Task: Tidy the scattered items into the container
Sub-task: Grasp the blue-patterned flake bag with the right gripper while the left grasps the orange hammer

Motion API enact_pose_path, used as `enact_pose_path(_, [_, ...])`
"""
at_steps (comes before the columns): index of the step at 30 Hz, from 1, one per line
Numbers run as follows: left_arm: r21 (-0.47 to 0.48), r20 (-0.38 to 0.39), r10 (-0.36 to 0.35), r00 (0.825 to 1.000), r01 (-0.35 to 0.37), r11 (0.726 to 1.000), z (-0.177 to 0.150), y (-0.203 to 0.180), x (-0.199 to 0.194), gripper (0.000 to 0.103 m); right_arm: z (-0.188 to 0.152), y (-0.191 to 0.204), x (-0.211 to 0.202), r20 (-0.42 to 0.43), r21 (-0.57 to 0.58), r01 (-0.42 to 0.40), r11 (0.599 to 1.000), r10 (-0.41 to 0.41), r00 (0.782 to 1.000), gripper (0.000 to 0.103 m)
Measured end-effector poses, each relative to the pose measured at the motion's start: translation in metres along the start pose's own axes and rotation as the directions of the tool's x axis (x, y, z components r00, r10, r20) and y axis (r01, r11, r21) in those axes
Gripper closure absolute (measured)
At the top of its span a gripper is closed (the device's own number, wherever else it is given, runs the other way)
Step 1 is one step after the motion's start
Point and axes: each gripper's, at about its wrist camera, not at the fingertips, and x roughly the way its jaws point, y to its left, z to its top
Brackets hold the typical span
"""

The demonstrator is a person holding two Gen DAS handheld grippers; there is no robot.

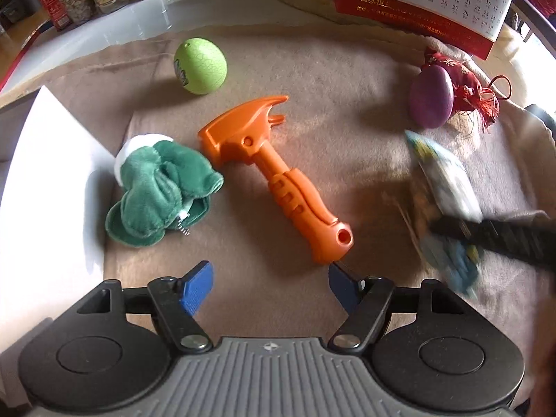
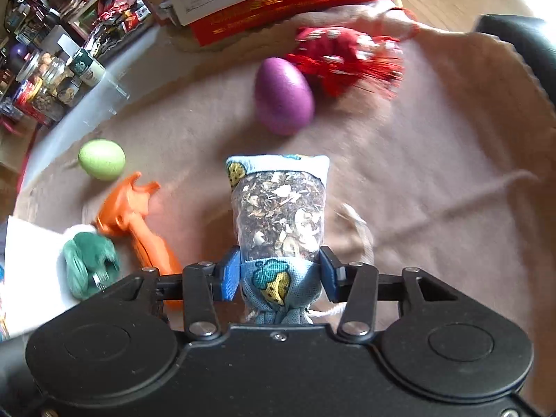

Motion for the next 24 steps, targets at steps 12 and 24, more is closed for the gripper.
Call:
enact_pose_path(12, [-0.017,0.007,-0.024,1.000,0.025,1.000,0.019,-0.015,0.018,0.025,-0.041,-0.032,-0.019,-0.026,0.027,0.018,0.999,-0.017,1.000,0.053])
enact_pose_path(24, [-0.029,-0.014,-0.005,1.000,0.004,1.000,0.030,-0.028,0.044,0.022,-0.048,-0.035,-0.008,-0.043,0.068,-0.009,0.998,0.012,0.999,0.048])
